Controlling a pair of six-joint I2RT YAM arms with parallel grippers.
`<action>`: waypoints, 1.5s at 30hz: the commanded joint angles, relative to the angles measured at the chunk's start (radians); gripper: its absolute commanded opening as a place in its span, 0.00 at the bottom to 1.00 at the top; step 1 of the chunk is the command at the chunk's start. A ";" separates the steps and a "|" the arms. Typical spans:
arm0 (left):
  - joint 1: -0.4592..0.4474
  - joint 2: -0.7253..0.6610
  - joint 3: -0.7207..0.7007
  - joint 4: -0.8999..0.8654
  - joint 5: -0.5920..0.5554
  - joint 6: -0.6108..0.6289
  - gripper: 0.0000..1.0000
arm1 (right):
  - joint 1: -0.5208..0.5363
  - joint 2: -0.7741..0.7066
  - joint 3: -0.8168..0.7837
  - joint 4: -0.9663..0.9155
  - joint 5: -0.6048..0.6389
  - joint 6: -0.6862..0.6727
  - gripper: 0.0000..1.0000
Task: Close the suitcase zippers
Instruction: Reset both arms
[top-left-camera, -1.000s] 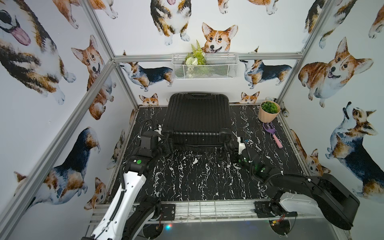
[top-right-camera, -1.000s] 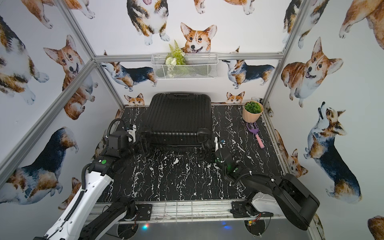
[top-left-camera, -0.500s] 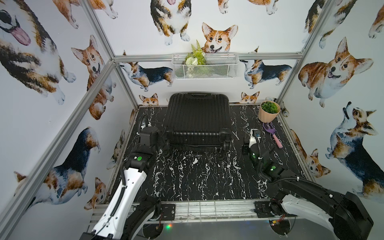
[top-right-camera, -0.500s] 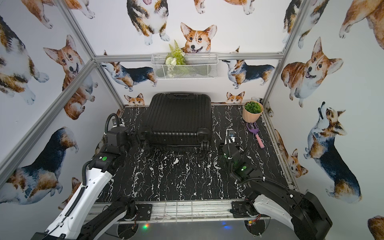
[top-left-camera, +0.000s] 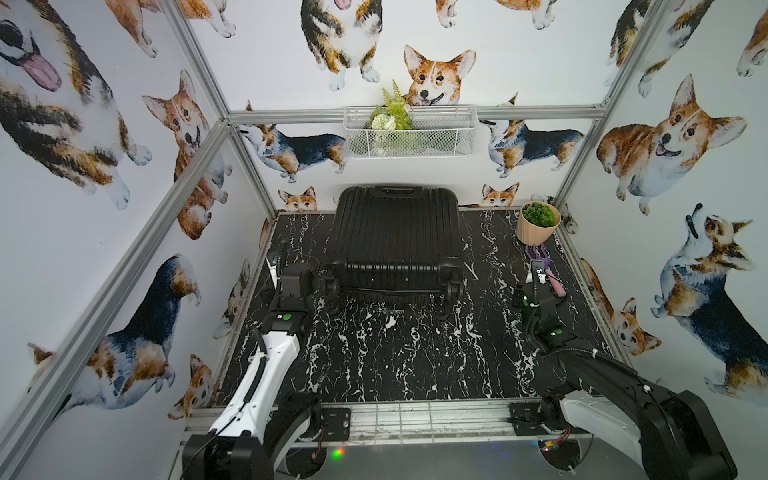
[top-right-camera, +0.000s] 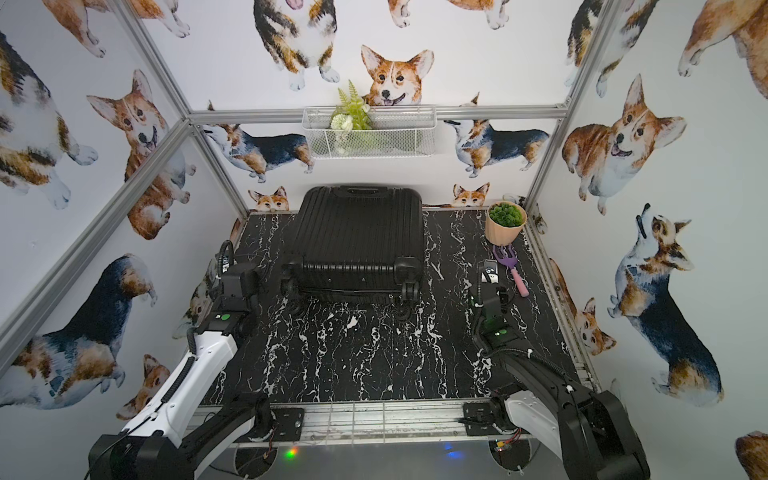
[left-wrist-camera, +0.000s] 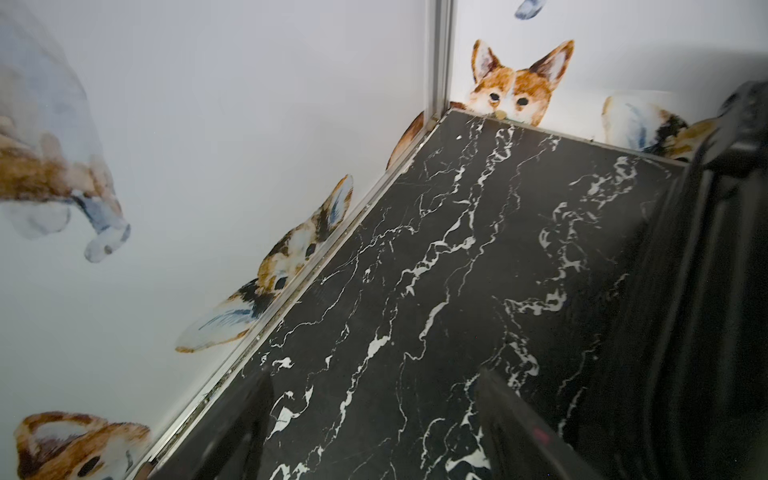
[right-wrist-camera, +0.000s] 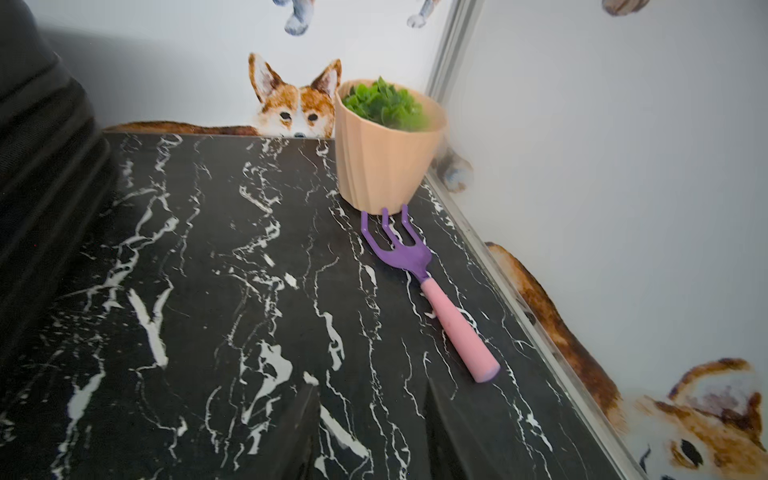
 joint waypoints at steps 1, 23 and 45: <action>0.039 -0.013 -0.056 0.089 0.078 -0.030 0.81 | -0.016 0.025 -0.023 0.087 -0.022 -0.015 0.44; 0.065 0.291 -0.310 0.819 0.590 0.167 0.86 | -0.204 0.265 0.037 0.244 -0.387 -0.026 0.48; 0.064 0.590 -0.353 1.282 0.620 0.233 1.00 | -0.323 0.436 -0.031 0.543 -0.558 -0.023 0.68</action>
